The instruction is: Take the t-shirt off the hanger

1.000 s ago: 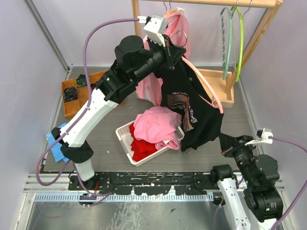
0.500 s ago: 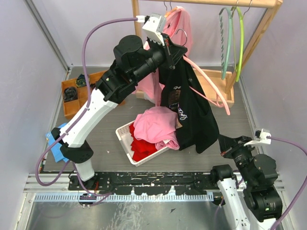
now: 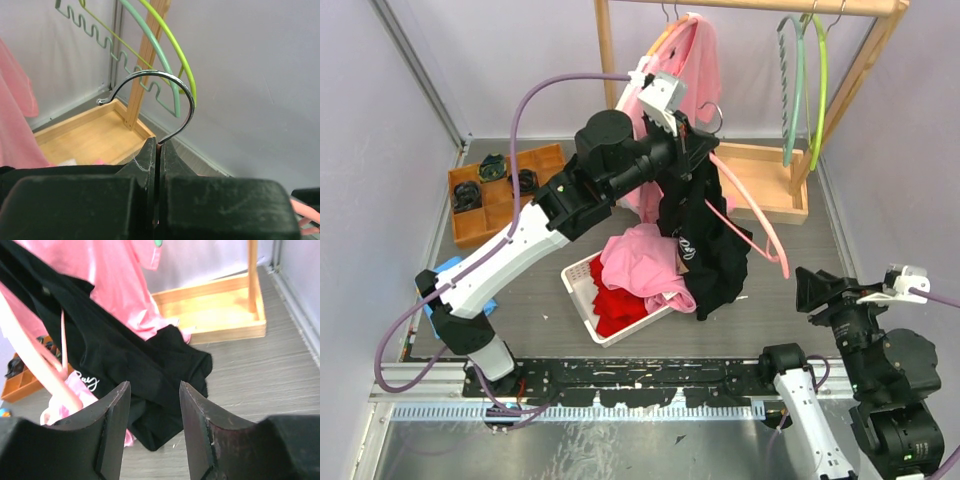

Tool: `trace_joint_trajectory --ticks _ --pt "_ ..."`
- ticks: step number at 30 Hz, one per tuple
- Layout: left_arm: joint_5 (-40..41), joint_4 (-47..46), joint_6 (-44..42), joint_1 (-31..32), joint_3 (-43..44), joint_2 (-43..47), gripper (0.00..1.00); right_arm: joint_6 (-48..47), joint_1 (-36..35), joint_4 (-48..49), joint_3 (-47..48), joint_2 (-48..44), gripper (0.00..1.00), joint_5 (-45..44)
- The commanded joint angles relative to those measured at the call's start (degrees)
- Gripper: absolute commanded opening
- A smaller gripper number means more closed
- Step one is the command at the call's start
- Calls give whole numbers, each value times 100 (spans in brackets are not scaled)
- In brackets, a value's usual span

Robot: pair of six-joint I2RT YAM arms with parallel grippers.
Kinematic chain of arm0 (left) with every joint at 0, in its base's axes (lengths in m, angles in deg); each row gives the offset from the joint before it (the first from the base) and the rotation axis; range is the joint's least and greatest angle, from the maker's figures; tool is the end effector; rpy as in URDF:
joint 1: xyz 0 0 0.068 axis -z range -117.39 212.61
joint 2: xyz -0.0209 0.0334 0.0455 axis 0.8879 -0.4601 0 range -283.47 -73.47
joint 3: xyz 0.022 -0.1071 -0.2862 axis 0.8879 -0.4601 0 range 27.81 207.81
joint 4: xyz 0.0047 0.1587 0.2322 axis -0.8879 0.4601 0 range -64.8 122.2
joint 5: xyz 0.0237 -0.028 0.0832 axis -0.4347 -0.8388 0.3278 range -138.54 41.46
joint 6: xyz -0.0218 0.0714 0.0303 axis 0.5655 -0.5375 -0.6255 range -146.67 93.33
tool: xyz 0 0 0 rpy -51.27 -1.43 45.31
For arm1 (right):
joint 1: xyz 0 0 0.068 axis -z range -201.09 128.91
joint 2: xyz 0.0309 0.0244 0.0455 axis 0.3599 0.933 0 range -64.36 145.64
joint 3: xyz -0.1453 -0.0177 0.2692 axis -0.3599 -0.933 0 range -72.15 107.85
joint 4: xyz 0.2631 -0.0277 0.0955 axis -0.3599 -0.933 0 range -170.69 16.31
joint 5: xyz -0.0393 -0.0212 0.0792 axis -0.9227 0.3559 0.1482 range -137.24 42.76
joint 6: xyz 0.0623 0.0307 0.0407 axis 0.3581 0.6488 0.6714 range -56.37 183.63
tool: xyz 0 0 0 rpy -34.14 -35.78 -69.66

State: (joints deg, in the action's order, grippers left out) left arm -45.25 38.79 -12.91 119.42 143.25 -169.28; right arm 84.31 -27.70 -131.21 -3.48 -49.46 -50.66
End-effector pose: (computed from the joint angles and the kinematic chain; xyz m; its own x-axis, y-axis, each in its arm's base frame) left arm 0.2352 -0.3522 0.5715 -0.1354 -0.2270 -0.9644 0.7948 0.5562 -0.2425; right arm -0.0159 -0.0060 0.4309 -0.0805 0.3457 -0.9349 -0.0291 0.9367 0.3489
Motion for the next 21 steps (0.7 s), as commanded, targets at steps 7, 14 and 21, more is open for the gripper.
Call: trace_joint_trajectory --ticks 7,14,21 --pt "-103 -589 -228 205 -768 457 0 -813 20 565 1192 789 60 -46" --pt "-105 -221 -385 388 -448 58 0 -969 20 622 1916 1438 61 953" --pt "-75 211 -559 552 249 -450 0 -1203 21 544 2002 1933 61 1531"
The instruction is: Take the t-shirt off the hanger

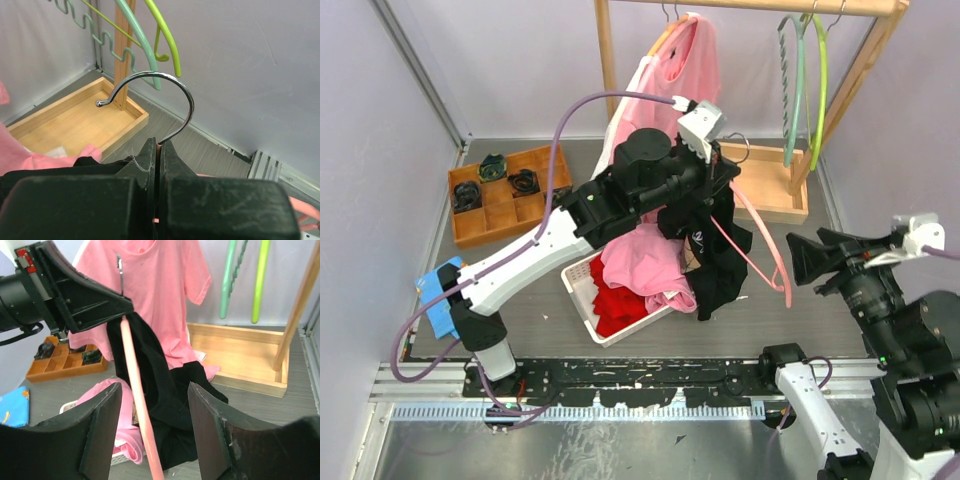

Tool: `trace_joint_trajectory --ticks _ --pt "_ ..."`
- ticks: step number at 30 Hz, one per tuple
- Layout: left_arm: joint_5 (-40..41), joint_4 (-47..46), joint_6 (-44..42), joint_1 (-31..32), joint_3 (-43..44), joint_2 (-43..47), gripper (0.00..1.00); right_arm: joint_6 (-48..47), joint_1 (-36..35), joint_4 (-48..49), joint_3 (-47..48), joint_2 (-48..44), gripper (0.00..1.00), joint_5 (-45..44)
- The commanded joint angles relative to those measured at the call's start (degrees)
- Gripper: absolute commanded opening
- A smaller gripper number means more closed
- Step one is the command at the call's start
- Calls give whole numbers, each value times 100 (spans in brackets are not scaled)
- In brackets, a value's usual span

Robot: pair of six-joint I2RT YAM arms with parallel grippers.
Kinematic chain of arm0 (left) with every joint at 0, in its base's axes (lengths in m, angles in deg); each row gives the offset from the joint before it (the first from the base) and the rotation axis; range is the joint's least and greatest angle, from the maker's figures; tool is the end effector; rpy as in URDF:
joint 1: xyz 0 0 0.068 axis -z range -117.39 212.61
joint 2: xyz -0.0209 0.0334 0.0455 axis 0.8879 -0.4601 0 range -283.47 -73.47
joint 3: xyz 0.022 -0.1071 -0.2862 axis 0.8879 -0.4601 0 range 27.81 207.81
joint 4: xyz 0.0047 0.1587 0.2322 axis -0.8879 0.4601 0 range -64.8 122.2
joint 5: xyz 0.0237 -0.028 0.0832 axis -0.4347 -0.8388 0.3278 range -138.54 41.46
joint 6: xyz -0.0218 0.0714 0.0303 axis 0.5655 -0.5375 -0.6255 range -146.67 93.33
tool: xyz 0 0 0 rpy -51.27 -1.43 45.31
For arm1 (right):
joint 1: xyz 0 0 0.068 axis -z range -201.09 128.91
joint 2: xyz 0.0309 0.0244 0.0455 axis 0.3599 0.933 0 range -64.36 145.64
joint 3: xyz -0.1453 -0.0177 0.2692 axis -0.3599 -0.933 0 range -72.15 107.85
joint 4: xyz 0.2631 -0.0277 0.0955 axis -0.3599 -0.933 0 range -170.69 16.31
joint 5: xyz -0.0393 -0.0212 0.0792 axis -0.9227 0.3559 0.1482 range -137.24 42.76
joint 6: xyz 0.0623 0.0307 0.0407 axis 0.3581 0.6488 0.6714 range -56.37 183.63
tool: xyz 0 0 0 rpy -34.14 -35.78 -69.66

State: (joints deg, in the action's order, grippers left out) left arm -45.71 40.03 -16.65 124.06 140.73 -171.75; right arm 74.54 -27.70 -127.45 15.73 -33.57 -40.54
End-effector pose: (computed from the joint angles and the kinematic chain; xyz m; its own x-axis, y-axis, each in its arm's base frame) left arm 0.2176 -0.3927 0.5337 -0.1501 -0.0879 -0.9847 0.8404 0.5133 -0.1739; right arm -0.0004 0.0081 0.5305 0.0130 0.1909 -0.9815 -0.2366 0.9543 0.1824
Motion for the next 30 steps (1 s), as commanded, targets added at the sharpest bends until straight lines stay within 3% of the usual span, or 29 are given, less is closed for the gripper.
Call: trace_joint_trajectory --ticks 1,13,30 --pt "-12 150 -199 102 615 -273 0 -235 21 156 87 391 61 577" --pt "157 621 -288 222 1416 -808 0 -395 28 -260 -3 735 62 596" --pt "183 890 -349 296 1979 -1080 0 -398 39 -70 -565 705 61 500"
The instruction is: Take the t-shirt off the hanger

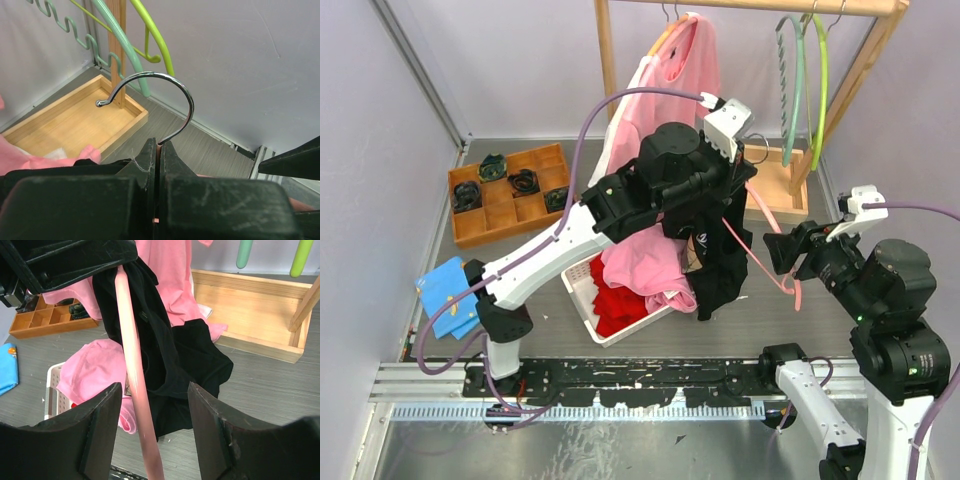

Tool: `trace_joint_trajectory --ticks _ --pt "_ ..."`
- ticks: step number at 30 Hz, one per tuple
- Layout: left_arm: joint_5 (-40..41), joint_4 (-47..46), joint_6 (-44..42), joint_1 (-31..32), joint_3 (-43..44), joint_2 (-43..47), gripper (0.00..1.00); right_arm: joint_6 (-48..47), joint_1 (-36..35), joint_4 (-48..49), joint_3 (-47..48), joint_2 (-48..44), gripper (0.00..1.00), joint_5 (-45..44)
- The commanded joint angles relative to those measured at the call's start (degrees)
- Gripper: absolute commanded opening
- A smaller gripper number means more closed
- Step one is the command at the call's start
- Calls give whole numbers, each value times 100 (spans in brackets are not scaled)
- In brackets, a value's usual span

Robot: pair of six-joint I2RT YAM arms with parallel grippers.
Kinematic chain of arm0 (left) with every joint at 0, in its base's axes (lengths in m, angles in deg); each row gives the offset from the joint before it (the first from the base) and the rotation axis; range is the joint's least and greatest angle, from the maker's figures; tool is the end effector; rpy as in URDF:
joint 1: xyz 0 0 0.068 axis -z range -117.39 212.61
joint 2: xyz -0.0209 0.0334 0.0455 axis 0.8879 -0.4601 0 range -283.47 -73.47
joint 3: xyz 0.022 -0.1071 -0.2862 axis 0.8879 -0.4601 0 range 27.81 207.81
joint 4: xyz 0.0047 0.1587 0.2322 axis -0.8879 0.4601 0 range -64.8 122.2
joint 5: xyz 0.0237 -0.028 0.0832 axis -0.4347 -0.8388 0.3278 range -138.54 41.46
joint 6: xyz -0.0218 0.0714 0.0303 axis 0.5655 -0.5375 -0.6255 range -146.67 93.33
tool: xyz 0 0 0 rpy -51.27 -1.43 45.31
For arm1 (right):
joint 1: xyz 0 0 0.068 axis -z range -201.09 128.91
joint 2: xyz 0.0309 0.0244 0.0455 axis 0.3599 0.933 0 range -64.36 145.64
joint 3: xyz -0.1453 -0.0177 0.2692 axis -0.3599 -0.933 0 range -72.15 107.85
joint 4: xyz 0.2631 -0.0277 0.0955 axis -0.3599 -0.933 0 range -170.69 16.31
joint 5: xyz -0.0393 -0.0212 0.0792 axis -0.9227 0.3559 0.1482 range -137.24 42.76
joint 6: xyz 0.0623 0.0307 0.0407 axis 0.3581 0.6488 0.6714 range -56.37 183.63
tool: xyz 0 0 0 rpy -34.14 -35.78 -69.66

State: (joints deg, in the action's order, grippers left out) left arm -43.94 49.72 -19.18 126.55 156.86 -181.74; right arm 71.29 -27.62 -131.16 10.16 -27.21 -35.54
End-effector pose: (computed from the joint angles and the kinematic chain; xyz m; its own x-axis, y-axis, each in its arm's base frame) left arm 0.2178 -0.4326 0.5381 -0.1406 -0.0085 -0.9900 0.8492 0.5131 -0.1250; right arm 0.0639 0.0215 0.4944 -0.2511 0.1028 -0.9625 -0.2770 0.9451 0.1732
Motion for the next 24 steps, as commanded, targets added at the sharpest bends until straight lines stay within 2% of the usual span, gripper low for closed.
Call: trace_joint_trajectory --ticks 1,11,22,24 --pt "6 -54 -109 55 419 -111 0 -84 29 306 -16 78 60 -1" --pt "-7 69 -125 111 681 -286 0 -151 29 340 50 180 42 6" --pt "-36 128 -138 137 898 -344 0 -171 34 353 -21 205 41 36" --pt "-30 143 -150 146 905 -344 0 -174 31 359 -14 214 37 40"
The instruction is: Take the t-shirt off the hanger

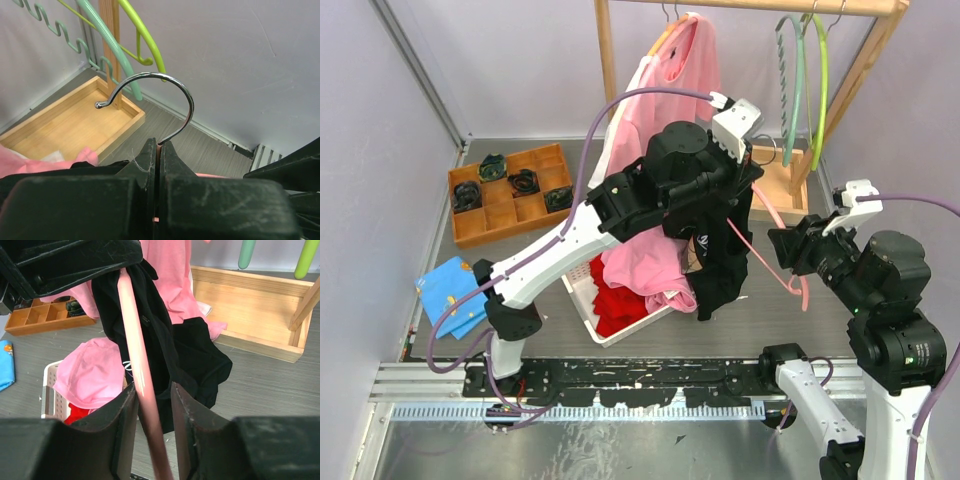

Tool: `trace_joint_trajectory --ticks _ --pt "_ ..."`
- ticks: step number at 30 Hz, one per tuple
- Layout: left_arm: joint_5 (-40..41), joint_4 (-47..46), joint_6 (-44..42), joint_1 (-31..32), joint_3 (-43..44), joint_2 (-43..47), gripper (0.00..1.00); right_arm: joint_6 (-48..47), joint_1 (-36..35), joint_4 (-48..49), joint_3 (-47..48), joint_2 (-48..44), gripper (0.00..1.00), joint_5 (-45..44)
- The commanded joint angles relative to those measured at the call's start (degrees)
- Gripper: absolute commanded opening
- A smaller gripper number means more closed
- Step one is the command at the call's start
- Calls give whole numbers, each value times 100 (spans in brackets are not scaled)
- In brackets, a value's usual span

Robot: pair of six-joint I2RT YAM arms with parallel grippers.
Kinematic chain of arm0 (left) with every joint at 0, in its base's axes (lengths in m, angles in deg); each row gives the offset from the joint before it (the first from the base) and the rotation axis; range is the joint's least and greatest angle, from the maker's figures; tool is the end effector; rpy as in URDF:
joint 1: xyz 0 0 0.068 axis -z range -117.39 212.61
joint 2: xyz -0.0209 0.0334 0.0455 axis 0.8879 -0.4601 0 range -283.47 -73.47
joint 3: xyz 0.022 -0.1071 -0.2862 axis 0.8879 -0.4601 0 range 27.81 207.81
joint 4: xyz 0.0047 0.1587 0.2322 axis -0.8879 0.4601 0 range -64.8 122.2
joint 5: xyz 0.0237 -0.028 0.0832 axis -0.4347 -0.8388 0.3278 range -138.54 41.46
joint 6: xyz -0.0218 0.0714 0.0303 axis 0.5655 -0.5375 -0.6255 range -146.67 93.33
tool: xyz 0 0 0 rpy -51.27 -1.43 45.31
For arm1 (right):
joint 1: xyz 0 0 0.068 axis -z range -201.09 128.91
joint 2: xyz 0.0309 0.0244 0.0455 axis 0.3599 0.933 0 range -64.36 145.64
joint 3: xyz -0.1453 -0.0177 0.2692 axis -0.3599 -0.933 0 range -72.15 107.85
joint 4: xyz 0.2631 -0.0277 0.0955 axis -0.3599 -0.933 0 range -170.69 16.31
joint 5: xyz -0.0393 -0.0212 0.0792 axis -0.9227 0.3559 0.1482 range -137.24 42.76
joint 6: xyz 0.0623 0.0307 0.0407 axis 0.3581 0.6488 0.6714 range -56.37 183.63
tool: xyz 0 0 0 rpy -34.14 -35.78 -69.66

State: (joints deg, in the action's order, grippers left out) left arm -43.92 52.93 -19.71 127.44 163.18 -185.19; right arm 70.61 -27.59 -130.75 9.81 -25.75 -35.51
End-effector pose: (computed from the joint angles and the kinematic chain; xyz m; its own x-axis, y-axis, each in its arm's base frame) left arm 0.2149 -0.4441 0.5423 -0.1353 0.0036 -0.9908 0.8579 0.5008 -0.1153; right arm 0.0750 0.0228 0.4923 -0.2711 0.0890 -0.9584 -0.2760 0.9467 0.1660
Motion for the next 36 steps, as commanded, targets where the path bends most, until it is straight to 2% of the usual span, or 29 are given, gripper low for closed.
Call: trace_joint_trajectory --ticks 1,7,10,12,17,20,24,32,36 --pt "-26 -175 -101 56 261 0 0 -104 27 324 20 68 34 35" --pt "-28 -185 -107 64 190 18 0 -114 29 344 22 55 8 -3" --pt "6 -211 -107 57 103 47 1 -115 33 386 57 17 4 -40" --pt "40 -260 -110 55 1 77 10 -103 30 398 90 -2 1 -61" --pt "142 -338 -144 55 -115 130 46 -102 31 381 128 0 1 -81" --pt "242 -329 -208 57 -135 189 58 -102 26 377 141 -26 1 -124" --pt "321 -466 -272 55 -510 545 65 -102 30 371 111 -68 1 -211" --pt "464 -1359 -225 60 -2546 1800 67 -121 34 443 121 -170 1 -410" --pt "404 -1934 -179 55 -3521 1981 68 -140 40 524 195 -292 1 -452"
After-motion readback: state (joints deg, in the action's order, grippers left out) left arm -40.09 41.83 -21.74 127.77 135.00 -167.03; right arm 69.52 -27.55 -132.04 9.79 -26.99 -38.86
